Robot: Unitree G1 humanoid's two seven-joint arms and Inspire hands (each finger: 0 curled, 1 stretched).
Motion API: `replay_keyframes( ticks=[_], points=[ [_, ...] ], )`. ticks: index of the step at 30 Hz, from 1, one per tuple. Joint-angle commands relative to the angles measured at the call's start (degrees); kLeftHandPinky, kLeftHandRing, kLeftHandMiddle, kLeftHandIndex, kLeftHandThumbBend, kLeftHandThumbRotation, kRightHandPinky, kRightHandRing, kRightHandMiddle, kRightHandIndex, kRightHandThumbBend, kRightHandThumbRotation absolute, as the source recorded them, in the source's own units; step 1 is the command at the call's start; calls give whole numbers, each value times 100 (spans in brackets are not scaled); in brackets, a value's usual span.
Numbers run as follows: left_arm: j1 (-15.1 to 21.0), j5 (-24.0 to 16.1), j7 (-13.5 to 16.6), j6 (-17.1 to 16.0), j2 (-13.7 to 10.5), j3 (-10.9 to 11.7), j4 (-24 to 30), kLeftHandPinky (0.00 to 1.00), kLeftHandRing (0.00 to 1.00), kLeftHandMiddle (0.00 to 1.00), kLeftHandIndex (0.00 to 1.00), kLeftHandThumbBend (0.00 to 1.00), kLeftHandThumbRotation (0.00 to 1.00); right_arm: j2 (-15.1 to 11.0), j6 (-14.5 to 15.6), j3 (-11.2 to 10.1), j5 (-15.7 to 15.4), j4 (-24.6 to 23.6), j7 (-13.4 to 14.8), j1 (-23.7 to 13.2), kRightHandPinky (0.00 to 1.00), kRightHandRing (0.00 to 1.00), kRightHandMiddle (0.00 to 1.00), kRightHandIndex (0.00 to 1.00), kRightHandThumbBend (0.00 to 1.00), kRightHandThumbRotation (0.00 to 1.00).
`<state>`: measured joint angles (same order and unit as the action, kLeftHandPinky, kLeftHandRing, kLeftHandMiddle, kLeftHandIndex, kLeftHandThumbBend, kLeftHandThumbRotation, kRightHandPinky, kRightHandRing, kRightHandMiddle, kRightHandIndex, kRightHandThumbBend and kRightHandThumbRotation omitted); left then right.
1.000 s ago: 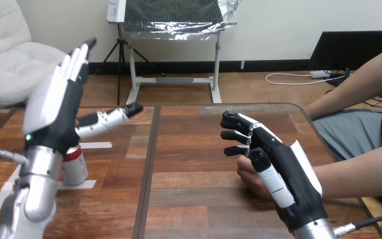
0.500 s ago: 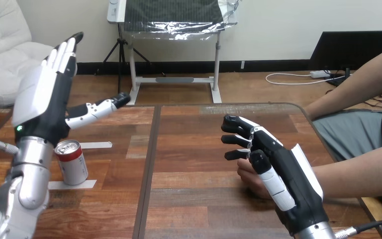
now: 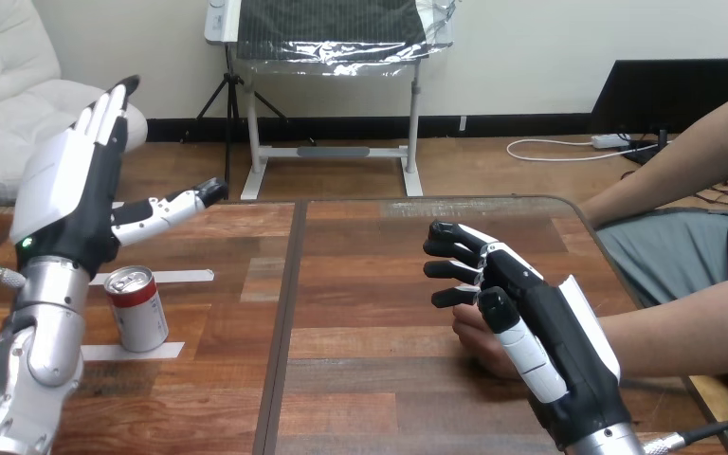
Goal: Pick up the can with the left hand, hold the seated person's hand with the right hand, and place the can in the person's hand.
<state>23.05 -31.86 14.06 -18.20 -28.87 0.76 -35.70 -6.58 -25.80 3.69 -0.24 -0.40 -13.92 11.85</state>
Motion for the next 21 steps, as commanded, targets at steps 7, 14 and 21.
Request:
replay_keyframes(
  ticks=[7, 14, 21],
  points=[
    [804, 101, 32, -13, -180, -128, -683, 98, 99, 99, 99, 78, 69, -27, -76, -15, 73, -430, 36, -131, 67, 77, 81, 82, 92, 92],
    [1008, 90, 63, -34, -186, -194, -1124, 98, 99, 99, 98, 77, 67, -31, -82, -18, 55, -443, 44, -119, 67, 77, 81, 82, 92, 93],
    [1191, 101, 25, 54, -183, -278, -1481, 97, 99, 99, 97, 77, 67, -50, -94, -23, 56, -444, 30, -119, 67, 77, 81, 82, 92, 93]
  ],
)
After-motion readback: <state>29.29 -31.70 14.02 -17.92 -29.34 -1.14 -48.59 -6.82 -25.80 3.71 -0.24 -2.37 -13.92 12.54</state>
